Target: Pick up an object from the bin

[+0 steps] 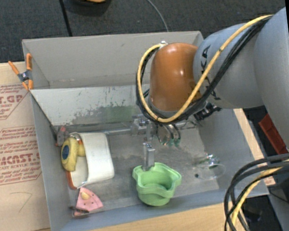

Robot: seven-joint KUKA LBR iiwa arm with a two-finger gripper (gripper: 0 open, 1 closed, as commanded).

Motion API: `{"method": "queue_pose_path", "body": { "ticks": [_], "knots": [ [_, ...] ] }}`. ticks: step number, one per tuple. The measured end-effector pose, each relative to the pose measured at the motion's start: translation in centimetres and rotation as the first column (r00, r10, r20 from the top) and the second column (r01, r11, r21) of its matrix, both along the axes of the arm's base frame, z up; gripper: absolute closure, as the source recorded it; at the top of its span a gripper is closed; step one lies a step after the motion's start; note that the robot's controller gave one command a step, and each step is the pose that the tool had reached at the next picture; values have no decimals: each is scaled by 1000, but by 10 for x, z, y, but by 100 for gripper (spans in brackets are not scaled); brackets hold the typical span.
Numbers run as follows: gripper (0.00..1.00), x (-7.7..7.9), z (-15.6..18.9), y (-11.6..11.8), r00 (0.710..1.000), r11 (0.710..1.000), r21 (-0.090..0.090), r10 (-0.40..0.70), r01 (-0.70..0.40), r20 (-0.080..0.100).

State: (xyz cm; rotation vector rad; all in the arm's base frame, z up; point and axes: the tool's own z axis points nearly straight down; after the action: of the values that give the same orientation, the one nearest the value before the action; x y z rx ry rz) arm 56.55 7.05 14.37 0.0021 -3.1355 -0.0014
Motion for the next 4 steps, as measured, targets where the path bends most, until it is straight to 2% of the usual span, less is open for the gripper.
{"method": "queue_pose_path", "body": {
  "ticks": [1, 2, 3, 4],
  "knots": [
    [0, 2, 5, 0, 1000, 1000, 1, -1, 1, 7],
    [0, -6, -18, -4, 996, 996, 2, -90, 90, 13],
    [0, -31, -54, -6, 986, 986, 0, -165, 165, 4],
    [100, -20, -71, 14, 948, 948, 6, -318, 317, 13]
  ]
}}
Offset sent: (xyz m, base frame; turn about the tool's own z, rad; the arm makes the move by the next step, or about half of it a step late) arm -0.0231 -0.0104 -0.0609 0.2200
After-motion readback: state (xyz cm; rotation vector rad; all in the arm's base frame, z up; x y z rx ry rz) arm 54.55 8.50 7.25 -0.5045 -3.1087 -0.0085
